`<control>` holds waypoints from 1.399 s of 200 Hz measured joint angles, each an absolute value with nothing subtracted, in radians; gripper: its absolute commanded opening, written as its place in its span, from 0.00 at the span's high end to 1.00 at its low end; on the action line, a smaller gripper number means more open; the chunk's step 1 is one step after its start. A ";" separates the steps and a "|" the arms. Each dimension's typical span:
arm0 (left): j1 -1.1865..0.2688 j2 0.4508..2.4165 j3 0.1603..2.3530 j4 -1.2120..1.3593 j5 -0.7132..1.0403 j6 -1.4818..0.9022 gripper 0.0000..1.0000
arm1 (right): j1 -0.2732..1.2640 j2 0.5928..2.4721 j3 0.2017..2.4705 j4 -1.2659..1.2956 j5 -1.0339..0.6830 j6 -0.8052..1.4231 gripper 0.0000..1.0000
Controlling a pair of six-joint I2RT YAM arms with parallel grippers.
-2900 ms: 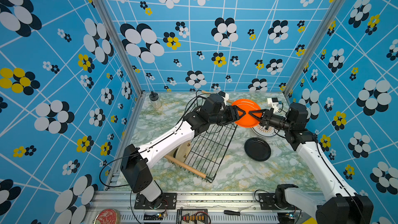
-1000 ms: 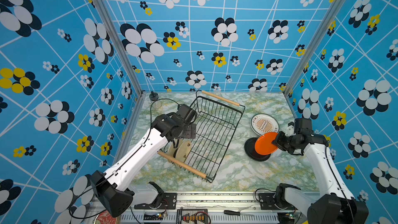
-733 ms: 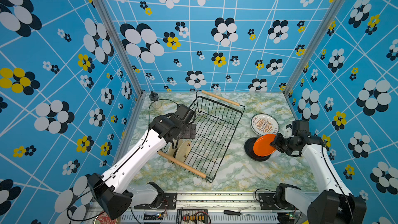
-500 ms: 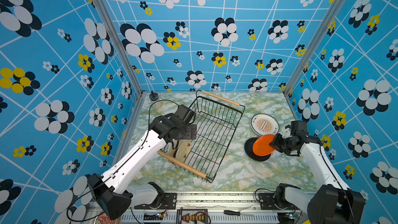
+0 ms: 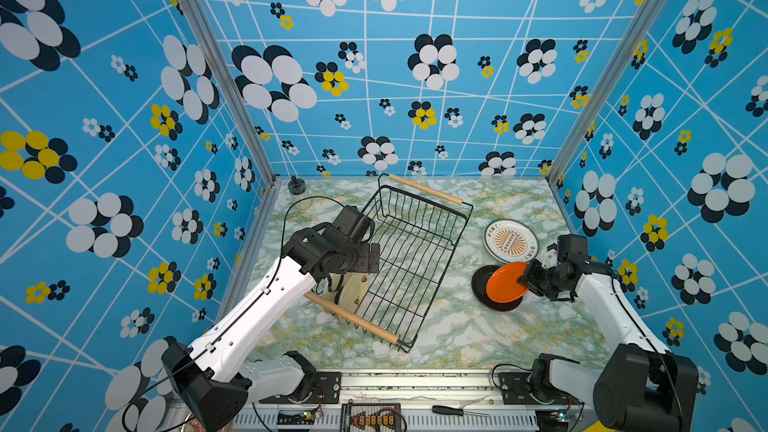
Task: Unload the plates from the dish rack
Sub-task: 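Lower the orange plate onto the black plate with the right gripper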
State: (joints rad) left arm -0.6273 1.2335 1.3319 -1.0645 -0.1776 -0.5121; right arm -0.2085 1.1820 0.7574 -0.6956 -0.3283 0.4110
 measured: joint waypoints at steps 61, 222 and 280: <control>-0.627 1.230 1.328 -1.061 -0.163 -0.504 0.01 | -0.208 1.182 0.744 -0.693 -0.327 0.427 0.74; -0.627 1.224 1.328 -1.063 -0.164 -0.473 0.01 | -0.210 1.198 0.701 -0.690 -0.302 0.453 0.41; -0.627 1.225 1.328 -1.070 -0.164 -0.462 0.01 | -0.196 1.225 0.701 -0.690 -0.279 0.453 0.36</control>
State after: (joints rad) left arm -0.6273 1.2247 1.3277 -1.0698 -0.1638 -0.4618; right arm -0.1955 1.2251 0.7006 -0.6899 -0.2794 0.4526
